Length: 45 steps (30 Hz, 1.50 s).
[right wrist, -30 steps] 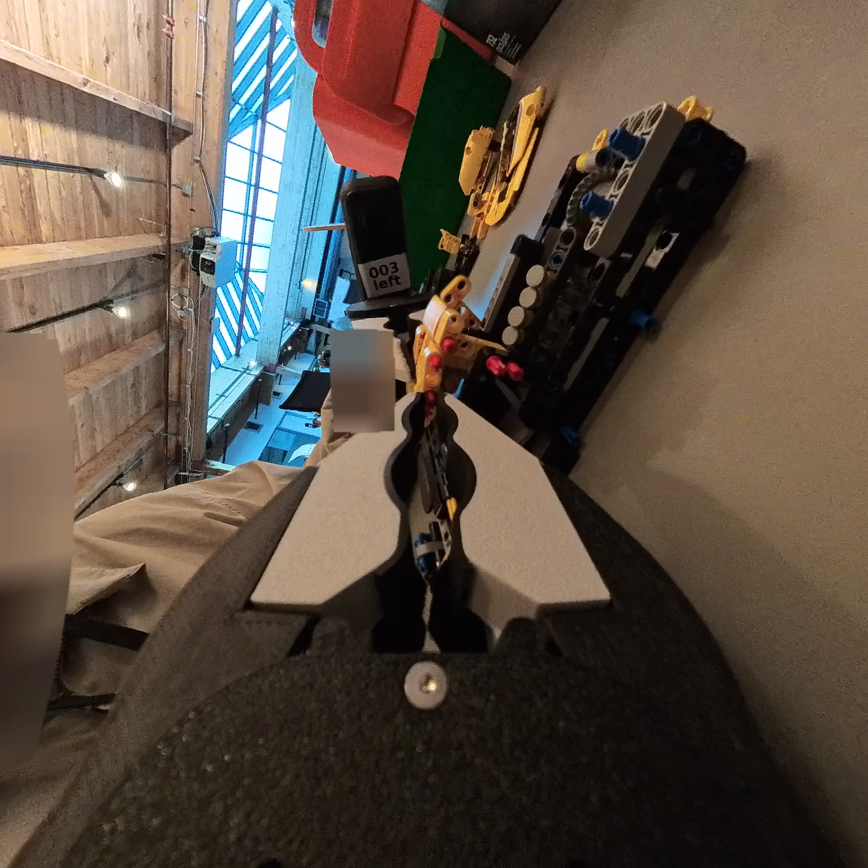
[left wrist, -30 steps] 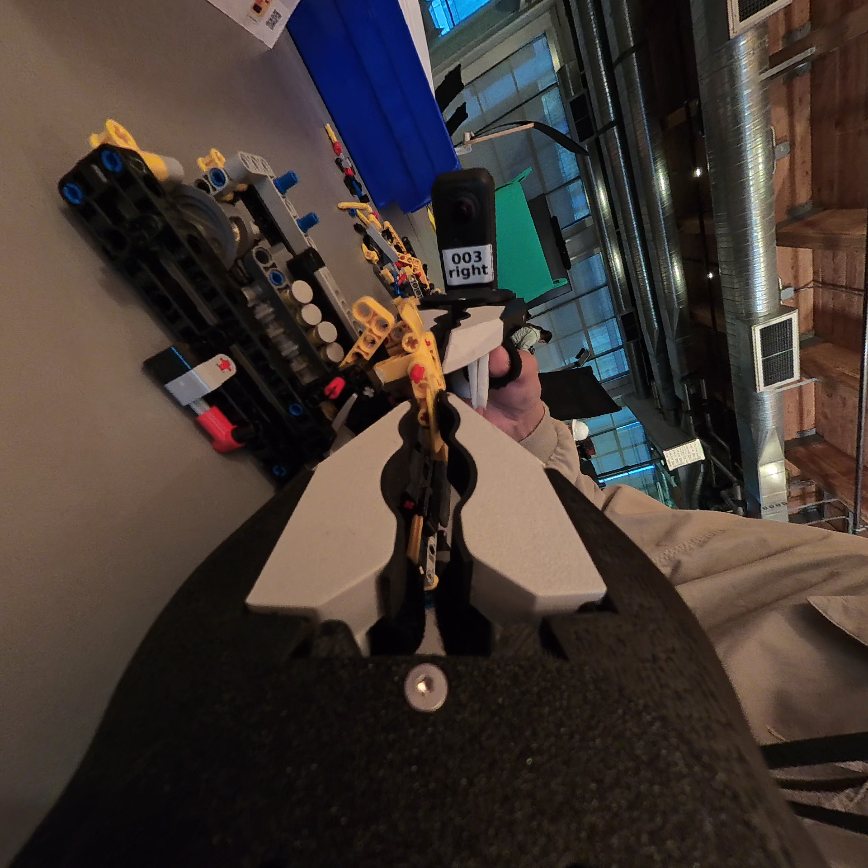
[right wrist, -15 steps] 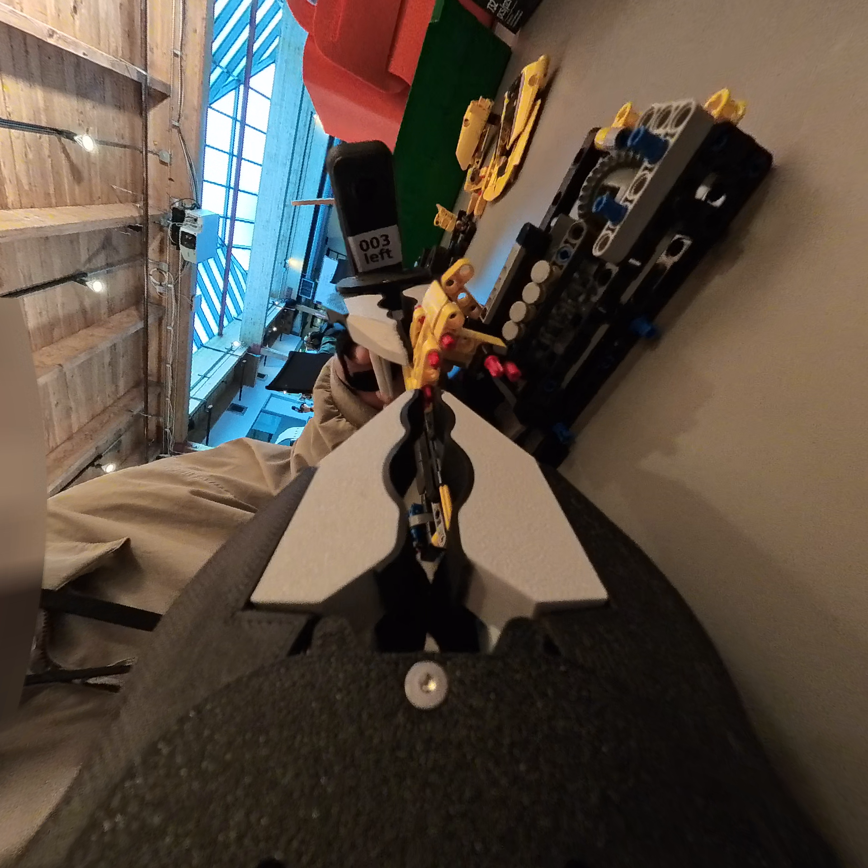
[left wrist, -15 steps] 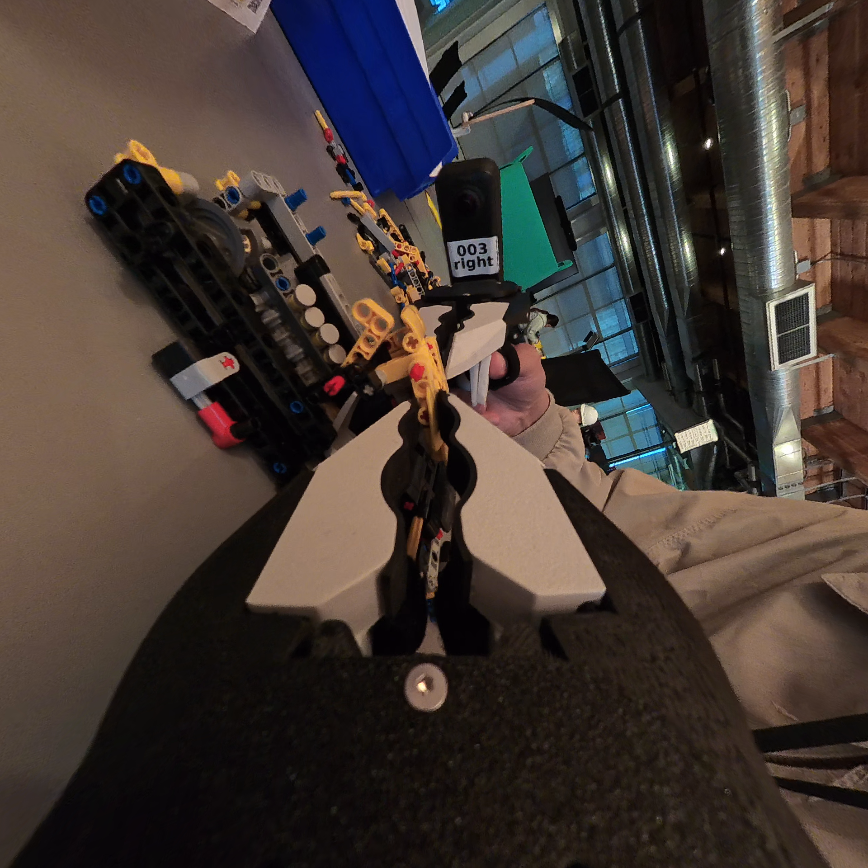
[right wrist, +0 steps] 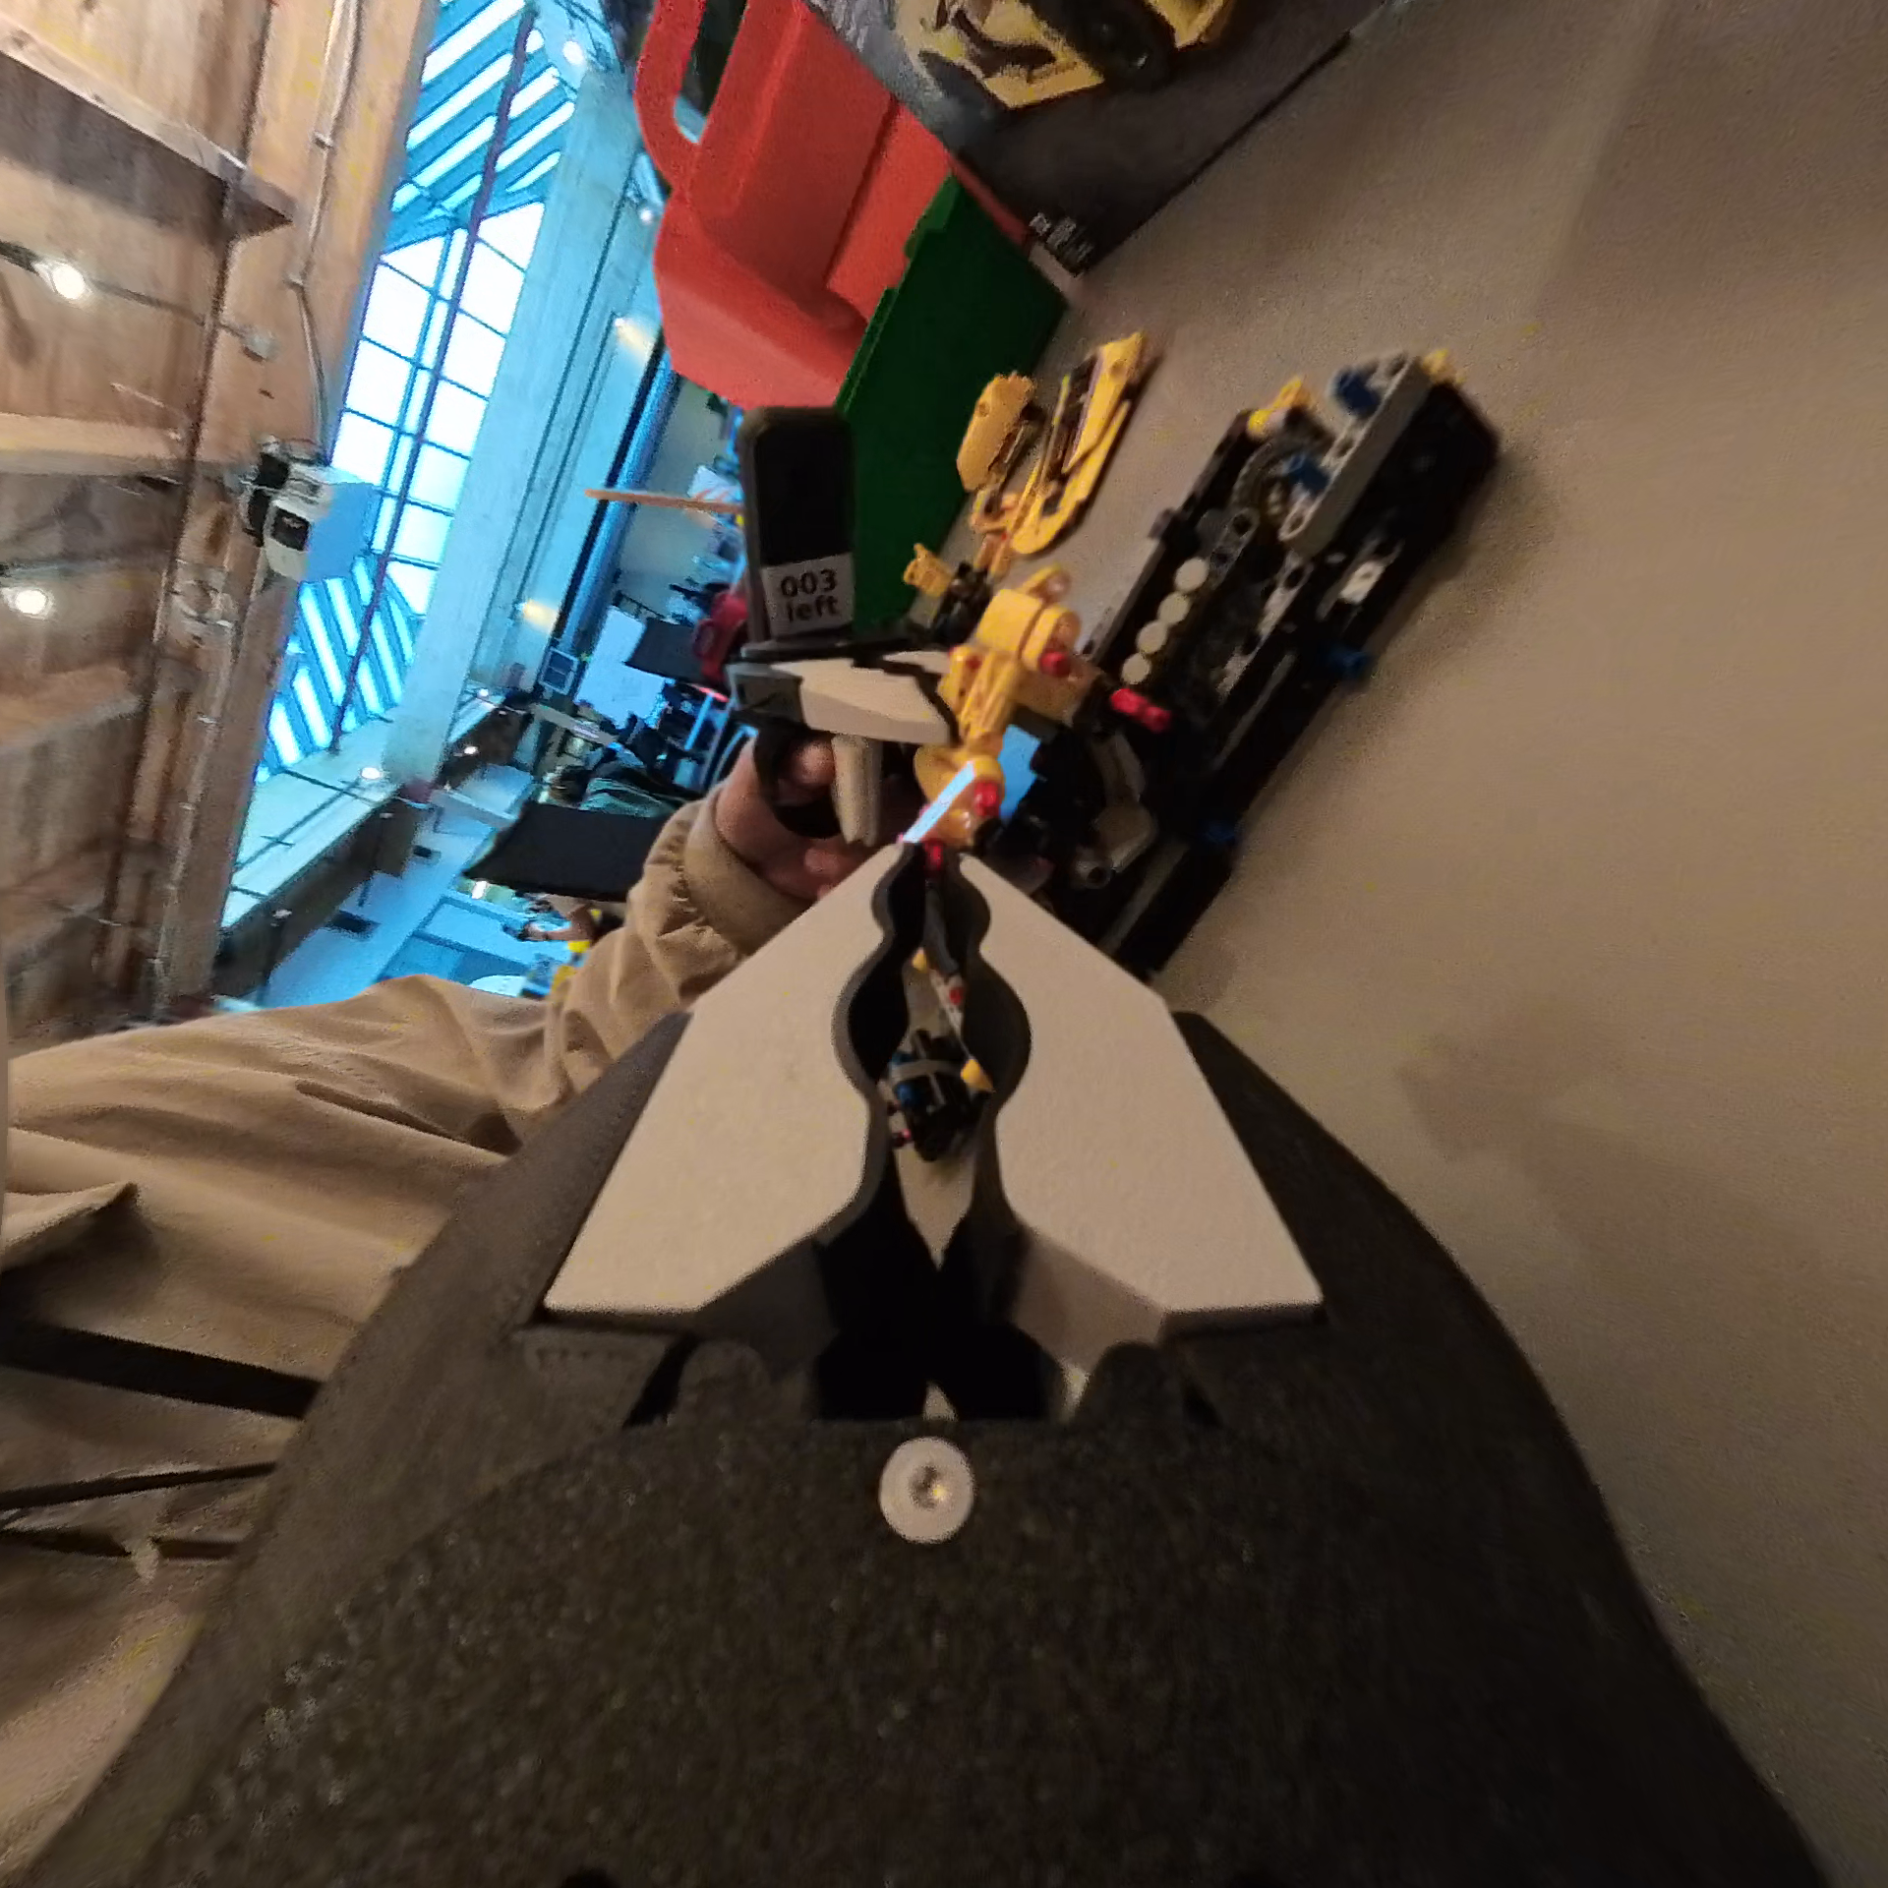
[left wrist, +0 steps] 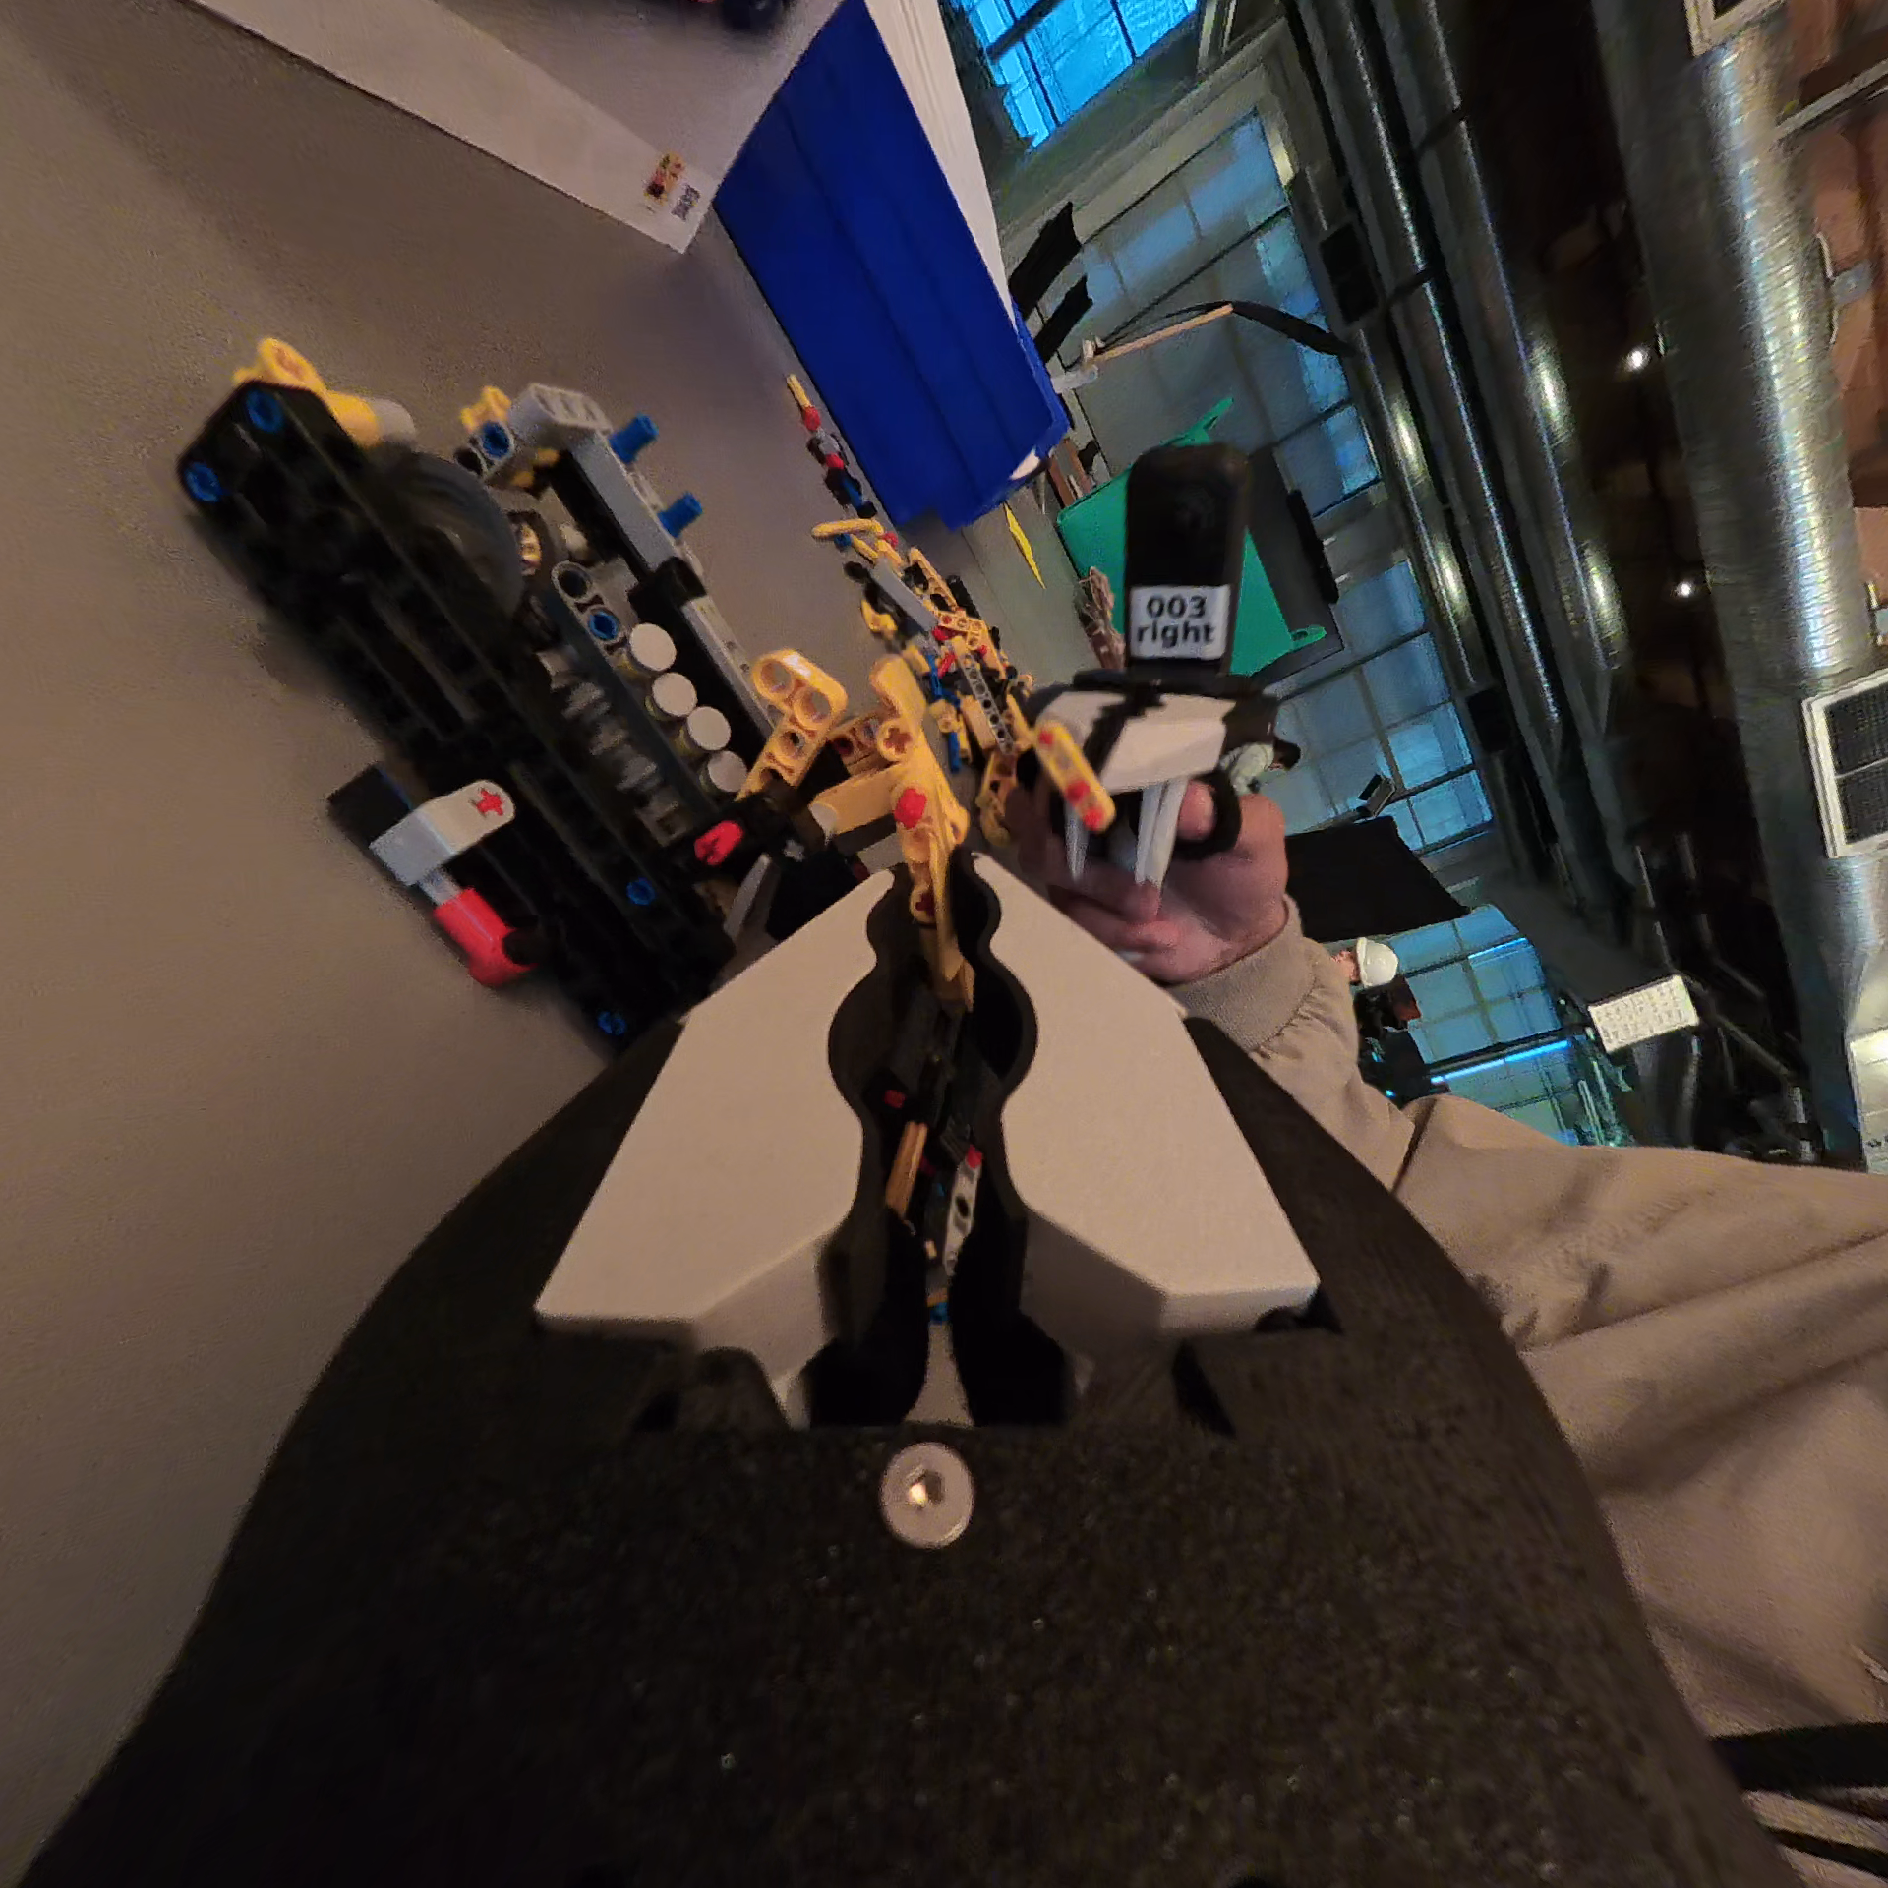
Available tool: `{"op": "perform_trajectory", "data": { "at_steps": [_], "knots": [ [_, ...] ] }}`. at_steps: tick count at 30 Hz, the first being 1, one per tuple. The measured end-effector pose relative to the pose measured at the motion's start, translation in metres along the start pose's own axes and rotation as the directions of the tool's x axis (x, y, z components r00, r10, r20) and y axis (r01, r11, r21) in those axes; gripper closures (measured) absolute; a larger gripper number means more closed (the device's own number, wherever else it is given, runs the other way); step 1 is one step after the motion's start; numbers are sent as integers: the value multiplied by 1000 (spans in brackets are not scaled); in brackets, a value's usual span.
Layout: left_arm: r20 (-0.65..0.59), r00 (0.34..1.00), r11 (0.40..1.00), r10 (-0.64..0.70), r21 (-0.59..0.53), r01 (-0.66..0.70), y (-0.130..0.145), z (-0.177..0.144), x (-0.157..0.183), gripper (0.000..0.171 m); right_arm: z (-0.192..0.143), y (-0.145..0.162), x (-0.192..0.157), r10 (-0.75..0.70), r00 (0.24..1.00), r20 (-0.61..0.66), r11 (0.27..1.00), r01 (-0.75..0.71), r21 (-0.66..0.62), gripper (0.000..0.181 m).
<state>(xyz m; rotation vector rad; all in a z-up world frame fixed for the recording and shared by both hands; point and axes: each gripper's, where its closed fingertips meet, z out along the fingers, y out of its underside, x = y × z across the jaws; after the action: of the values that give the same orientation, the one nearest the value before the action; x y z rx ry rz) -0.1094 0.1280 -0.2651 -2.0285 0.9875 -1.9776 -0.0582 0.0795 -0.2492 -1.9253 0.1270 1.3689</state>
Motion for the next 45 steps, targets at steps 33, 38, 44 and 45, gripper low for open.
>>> {"op": "perform_trajectory", "data": {
  "at_steps": [33,38,44,45],
  "knots": [
    [-255,861,892,440,16,-452,20,-1,104,159,27,14,-85,-686,720,104,727,678,103,178],
    [-292,858,901,422,28,-434,21,0,108,156,33,20,-85,-691,713,117,722,687,78,179],
    [-287,846,888,450,40,-459,23,3,110,164,36,23,-86,-667,735,123,745,665,61,178],
    [-283,842,884,459,47,-466,22,3,110,164,36,22,-86,-647,751,130,761,645,63,178]
  ]
}}
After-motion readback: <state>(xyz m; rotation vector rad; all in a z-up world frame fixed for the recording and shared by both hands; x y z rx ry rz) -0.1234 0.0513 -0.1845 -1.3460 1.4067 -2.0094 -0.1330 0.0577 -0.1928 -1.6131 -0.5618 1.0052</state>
